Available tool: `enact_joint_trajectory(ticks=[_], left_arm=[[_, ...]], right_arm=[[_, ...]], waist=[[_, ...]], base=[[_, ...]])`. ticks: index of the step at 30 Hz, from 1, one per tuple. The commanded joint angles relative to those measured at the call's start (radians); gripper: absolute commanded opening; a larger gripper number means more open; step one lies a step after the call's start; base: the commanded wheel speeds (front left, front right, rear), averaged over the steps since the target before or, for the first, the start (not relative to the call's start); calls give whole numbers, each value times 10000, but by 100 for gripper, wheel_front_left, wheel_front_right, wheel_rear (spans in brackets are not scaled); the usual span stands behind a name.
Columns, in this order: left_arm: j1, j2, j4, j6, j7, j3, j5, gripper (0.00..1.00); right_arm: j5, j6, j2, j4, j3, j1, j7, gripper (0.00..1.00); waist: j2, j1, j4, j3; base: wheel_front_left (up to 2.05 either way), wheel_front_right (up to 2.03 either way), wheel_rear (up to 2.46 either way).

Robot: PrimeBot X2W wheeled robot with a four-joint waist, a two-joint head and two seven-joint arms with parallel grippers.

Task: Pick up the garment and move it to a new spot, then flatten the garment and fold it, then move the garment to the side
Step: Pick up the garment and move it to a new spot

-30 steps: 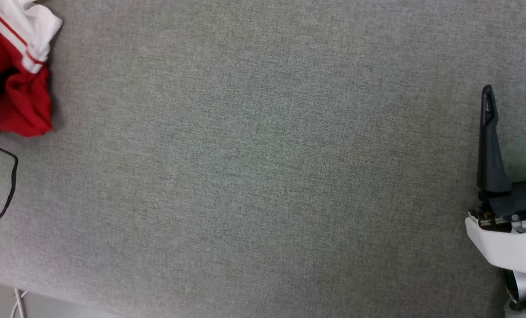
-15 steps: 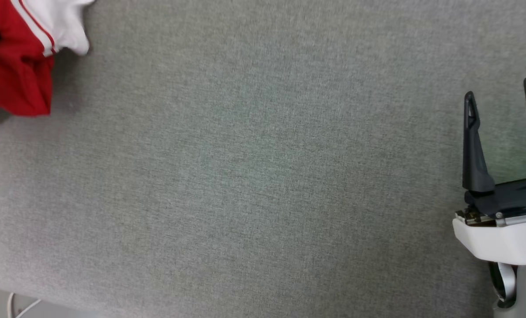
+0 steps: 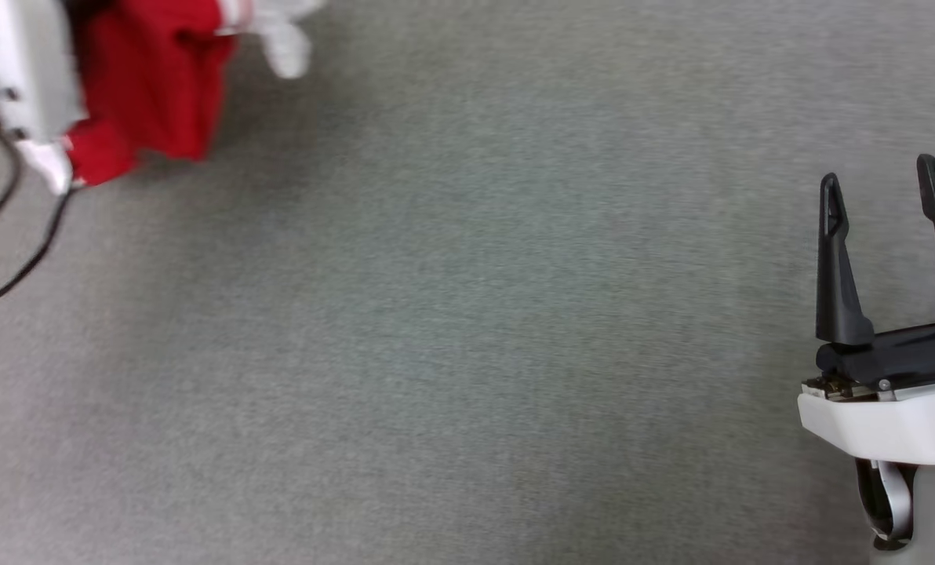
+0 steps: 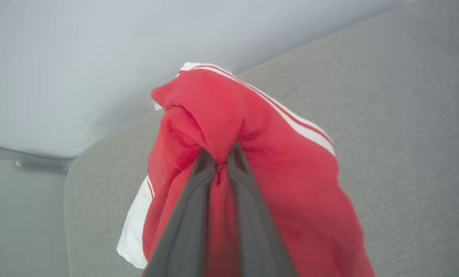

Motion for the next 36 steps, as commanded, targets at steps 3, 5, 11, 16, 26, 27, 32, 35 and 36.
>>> enact_joint_trajectory(ticks=[3, 5, 11, 16, 26, 27, 32, 35, 36], left_arm=[[-585, -628, -494, 5, 171, -585, 216, 0], [-823, -1077, -637, 5, 190, -955, 304, 0], [-1178, -2621, -581, 5, 94, -2484, 504, 0], [-1085, -3797, -157, 5, -281, -4014, 441, 0], [64, -5456, 691, 3, -1342, -5603, 152, 0], [260, -5588, 800, 3, -1367, -5626, 233, 0], [1162, -6120, 1113, 3, -1566, -5649, 940, 100], [1262, -6378, 1309, 3, -2453, -5647, 1159, 100], [1122, -6407, 1449, 3, -2973, -5643, 1267, 100]], right_arm=[[306, -3, 35, 57, -56, 61, -17, 100], [435, -5, 36, 79, -83, 11, -17, 100], [796, -3, 36, 91, -183, -81, -17, 100], [1010, -3, 35, 100, -187, -87, -17, 100], [1015, -3, 36, 189, -260, 59, -17, 100], [1000, -3, 37, 198, -263, 68, -17, 100], [863, -3, 36, 269, -235, 119, -17, 100], [769, -3, 36, 341, -239, 250, -17, 100], [732, -3, 34, 362, -239, 299, -17, 100]], waist=[[0, 0, -763, -328], [0, 0, -1053, -321], [0, 0, -1854, -198], [0, 0, -2328, -72], [0, 0, -2503, -33], [0, 0, -2478, -57], [0, 0, -2293, -260], [0, 0, -2092, -523], [0, 0, -2013, -635]], base=[[0, 0, 0], [0, 0, 0], [0, 0, 0], [0, 0, 0], [0, 0, 0], [0, 0, 0], [0, 0, 0], [0, 0, 0], [0, 0, 0]])
